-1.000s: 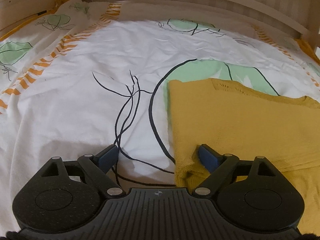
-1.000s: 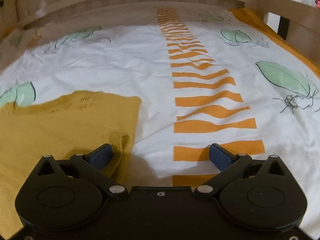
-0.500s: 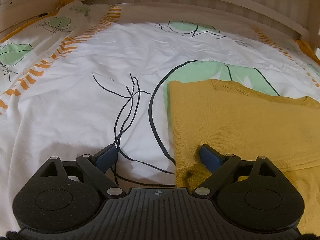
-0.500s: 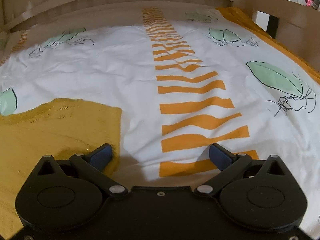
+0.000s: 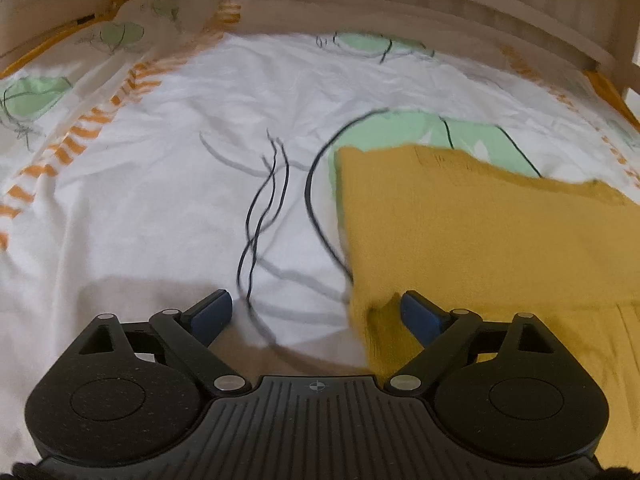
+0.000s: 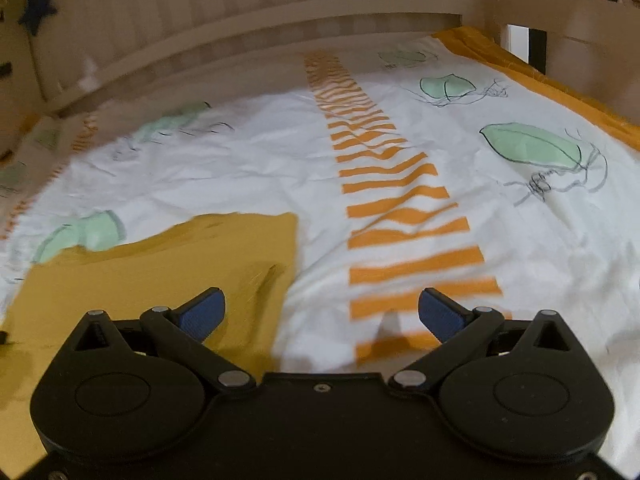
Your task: Fold small clothes
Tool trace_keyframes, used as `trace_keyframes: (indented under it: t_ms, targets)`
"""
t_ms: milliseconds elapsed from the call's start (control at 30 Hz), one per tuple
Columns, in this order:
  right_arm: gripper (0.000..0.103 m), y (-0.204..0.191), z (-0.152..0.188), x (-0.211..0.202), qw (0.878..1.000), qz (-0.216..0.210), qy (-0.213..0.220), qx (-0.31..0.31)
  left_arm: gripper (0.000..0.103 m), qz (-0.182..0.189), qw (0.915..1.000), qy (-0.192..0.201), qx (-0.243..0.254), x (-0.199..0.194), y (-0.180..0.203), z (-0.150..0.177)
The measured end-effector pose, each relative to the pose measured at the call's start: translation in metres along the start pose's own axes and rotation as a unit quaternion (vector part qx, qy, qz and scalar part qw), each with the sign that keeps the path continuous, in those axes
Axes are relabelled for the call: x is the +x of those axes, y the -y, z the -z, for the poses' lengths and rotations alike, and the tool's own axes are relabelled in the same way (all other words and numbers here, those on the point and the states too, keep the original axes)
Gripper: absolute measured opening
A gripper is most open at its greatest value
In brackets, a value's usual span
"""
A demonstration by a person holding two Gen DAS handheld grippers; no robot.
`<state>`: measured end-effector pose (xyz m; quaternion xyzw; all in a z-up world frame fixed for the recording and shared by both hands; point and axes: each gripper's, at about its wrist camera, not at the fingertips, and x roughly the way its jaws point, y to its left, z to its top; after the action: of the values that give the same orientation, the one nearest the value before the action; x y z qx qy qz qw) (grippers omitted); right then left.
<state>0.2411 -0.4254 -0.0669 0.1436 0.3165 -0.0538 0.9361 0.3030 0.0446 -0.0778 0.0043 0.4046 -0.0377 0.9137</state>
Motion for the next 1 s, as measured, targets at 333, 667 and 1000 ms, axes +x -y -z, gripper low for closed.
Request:
trace_keyframes:
  t_ms: [333, 667, 1000]
  targets:
    - [0.103, -0.025, 0.045, -0.077, 0.998, -0.061, -0.005, -0.008, 0.092, 0.018, 0.9990, -0.026, 0.033, -0.059, -0.005, 0.048]
    - [0.103, -0.045, 0.103, -0.136, 0.995, -0.084, -0.039, -0.036, 0.092, 0.055, 0.9973, -0.048, -0.001, -0.110, -0.014, 0.092]
    - [0.103, -0.044, 0.143, -0.164, 0.993, -0.075, -0.087, -0.024, 0.092, 0.054, 0.9966, -0.063, 0.006, -0.136, -0.008, 0.128]
